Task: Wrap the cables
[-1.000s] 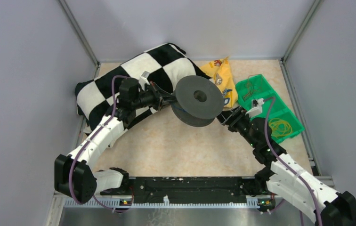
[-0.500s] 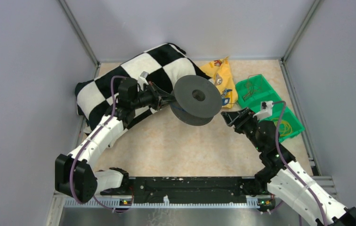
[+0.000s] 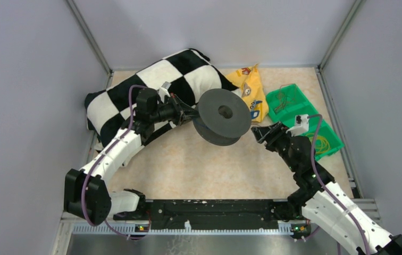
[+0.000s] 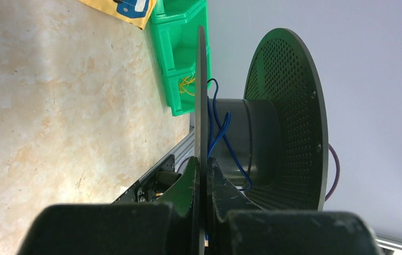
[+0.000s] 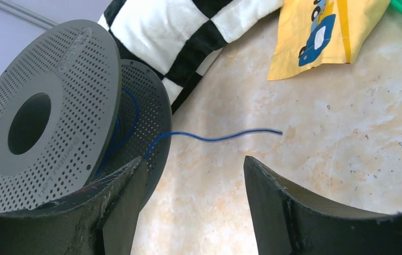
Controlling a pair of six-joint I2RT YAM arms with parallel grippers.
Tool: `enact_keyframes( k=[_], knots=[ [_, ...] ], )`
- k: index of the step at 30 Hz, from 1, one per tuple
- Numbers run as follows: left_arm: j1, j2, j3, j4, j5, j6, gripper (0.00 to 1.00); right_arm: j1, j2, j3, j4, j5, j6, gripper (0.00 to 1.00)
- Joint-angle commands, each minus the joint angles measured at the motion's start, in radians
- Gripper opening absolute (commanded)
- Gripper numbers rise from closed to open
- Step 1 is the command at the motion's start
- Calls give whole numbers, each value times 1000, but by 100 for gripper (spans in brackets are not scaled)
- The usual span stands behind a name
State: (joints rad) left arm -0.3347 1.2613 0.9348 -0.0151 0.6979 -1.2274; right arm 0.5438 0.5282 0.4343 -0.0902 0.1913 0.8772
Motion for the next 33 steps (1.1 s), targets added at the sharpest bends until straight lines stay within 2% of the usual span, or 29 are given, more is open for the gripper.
enact_keyframes(
  k=[1,12,18,22,27,30,33],
  knots=[
    [5,-15,8,103,58,-15,0,-6,9,49,46,36,32,67],
    [5,-29,-27,166,77,-23,0,-22,88,96,37,73,180,67],
    [5,-31,-33,193,100,-13,0,-24,115,53,79,92,338,61],
    [5,-33,-37,196,106,-5,0,-24,83,-27,152,134,454,50],
    [5,-34,-47,199,113,3,0,-25,56,-51,152,159,455,38],
    [5,-30,-54,212,127,10,0,-26,59,-45,142,163,431,25],
    [5,-23,-46,207,164,72,0,-32,68,-23,137,161,362,7]
  ],
)
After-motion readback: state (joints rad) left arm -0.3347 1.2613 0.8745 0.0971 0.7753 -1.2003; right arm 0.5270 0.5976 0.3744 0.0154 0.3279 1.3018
